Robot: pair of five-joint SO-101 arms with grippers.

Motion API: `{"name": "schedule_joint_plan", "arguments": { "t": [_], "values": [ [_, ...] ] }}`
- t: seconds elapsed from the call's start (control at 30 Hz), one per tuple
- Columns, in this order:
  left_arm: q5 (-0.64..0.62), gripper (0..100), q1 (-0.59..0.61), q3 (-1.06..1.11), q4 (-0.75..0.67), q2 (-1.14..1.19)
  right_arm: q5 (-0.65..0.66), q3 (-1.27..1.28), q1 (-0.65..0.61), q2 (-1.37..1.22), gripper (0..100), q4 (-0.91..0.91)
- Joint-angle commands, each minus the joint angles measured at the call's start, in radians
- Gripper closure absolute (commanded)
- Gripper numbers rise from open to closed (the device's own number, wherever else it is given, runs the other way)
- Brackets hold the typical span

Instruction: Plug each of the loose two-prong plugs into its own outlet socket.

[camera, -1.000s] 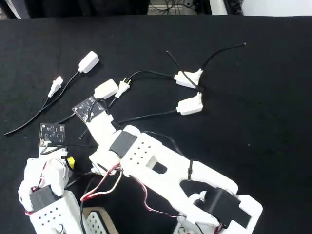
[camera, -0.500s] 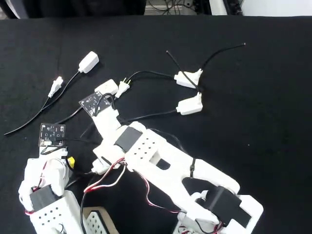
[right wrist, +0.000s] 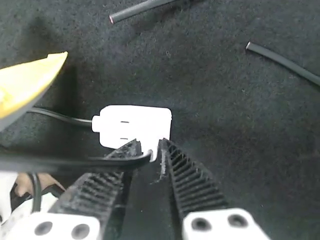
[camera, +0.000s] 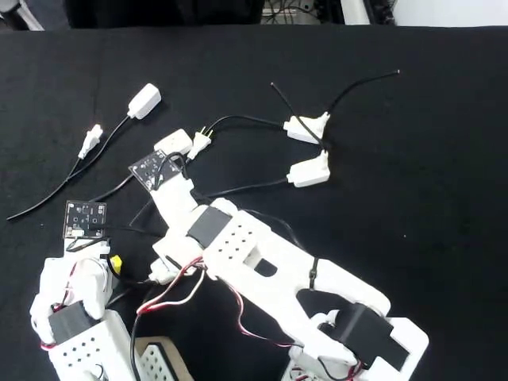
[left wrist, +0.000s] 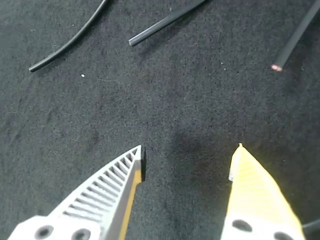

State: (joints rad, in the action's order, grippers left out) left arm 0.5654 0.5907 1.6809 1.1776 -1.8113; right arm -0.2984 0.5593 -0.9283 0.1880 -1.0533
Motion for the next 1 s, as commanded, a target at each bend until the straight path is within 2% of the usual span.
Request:
{"name": "schedule_joint_plan", "arguments": {
  "t": [0.0,0.13,0.4,0.73,0.97],
  "values": [
    [-0.006,72,-0.012,0.018,-0.002,-0.014,-0.009,0.008,-0.005,0.015,85.1,0.006],
    [-0.006,72,-0.012,0.018,-0.002,-0.014,-0.021,0.002,-0.035,-0.087,82.5,0.060],
    [-0.006,72,-0.010,0.018,-0.002,-0.014,-0.021,-0.054,-0.025,-0.170,94.7,0.060],
    [-0.006,72,-0.008,0.018,-0.002,-0.014,-0.002,-0.059,-0.023,-0.170,96.7,0.032],
    [-0.005,72,-0.008,0.018,-0.002,-0.014,0.002,-0.068,0.115,-0.065,98.5,-0.068]
  ]
}}
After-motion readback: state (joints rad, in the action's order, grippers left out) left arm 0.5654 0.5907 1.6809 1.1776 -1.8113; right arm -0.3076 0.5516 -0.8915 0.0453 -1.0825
